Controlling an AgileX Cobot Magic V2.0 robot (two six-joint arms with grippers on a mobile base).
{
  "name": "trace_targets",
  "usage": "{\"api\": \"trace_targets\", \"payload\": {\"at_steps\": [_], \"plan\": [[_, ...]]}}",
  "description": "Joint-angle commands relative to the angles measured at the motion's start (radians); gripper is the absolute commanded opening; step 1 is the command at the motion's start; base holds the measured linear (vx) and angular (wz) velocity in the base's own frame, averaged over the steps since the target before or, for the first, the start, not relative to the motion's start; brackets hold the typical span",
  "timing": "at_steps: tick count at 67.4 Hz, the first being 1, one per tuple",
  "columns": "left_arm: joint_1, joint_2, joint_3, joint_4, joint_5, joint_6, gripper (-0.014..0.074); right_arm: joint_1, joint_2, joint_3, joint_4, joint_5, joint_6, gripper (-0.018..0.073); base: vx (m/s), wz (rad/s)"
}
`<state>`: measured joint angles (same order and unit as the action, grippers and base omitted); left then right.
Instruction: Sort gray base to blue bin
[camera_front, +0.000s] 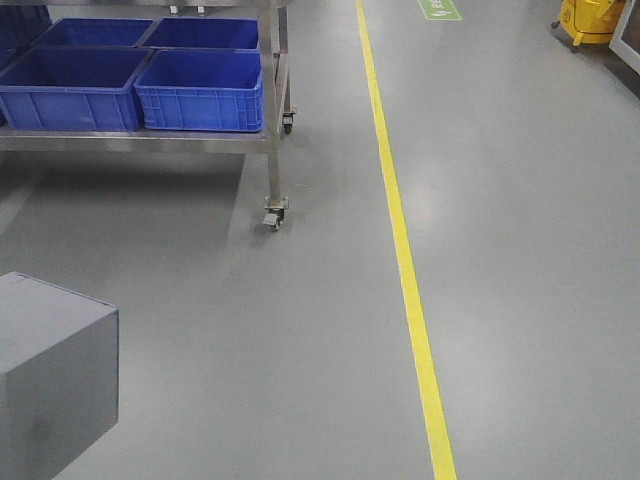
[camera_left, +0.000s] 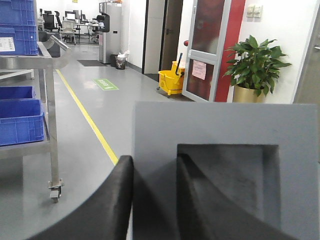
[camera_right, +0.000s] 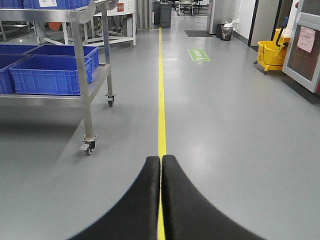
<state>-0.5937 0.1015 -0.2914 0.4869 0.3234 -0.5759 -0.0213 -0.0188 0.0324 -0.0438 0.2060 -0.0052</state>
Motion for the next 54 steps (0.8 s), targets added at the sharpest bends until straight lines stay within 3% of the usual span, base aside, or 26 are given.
{"api": "trace_targets", "payload": {"at_steps": [1, 54], "plan": [[-0.007, 0.011, -0.030, 0.008, -0.103, -0.006, -0.0008, -0.007, -0.007, 0.004, -0.009, -0.079, -0.007, -0.0005, 0.36, -0.01], [-0.007, 0.011, -0.030, 0.008, -0.103, -0.006, -0.0008, -0.007, -0.007, 0.004, -0.009, -0.079, -0.007, -0.0005, 0.39, -0.04]]}}
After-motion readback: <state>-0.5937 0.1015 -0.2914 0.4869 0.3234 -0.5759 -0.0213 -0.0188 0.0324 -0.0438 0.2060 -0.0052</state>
